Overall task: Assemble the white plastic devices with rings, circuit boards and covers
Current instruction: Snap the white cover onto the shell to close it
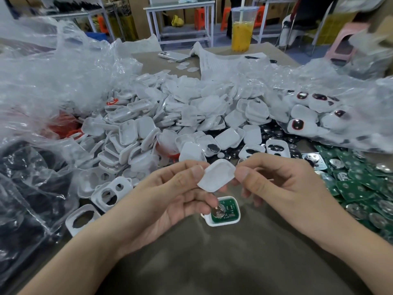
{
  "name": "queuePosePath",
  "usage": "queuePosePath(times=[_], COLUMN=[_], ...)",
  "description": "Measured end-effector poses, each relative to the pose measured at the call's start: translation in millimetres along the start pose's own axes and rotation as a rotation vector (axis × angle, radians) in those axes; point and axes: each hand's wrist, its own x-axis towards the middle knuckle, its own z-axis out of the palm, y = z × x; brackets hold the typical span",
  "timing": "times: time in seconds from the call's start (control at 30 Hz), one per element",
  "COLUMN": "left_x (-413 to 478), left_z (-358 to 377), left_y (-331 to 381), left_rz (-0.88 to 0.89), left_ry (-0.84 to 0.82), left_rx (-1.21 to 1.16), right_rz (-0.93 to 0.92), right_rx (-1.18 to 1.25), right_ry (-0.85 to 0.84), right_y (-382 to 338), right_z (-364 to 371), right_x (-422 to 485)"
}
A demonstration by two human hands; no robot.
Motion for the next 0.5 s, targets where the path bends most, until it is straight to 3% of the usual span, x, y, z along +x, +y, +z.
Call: queuePosePath(times=[0.5], left_x=[-2.4], left_z=[0.6], left_y=[-5.2], left_rz=[0.171], left_ry=[-0.035], left_rx=[0.200], right_rz=[0.014], right_rx=[-0.009], right_ry=[-0.053], right_y=[-7.3], right_z=[0.8], right_x=[-2.8])
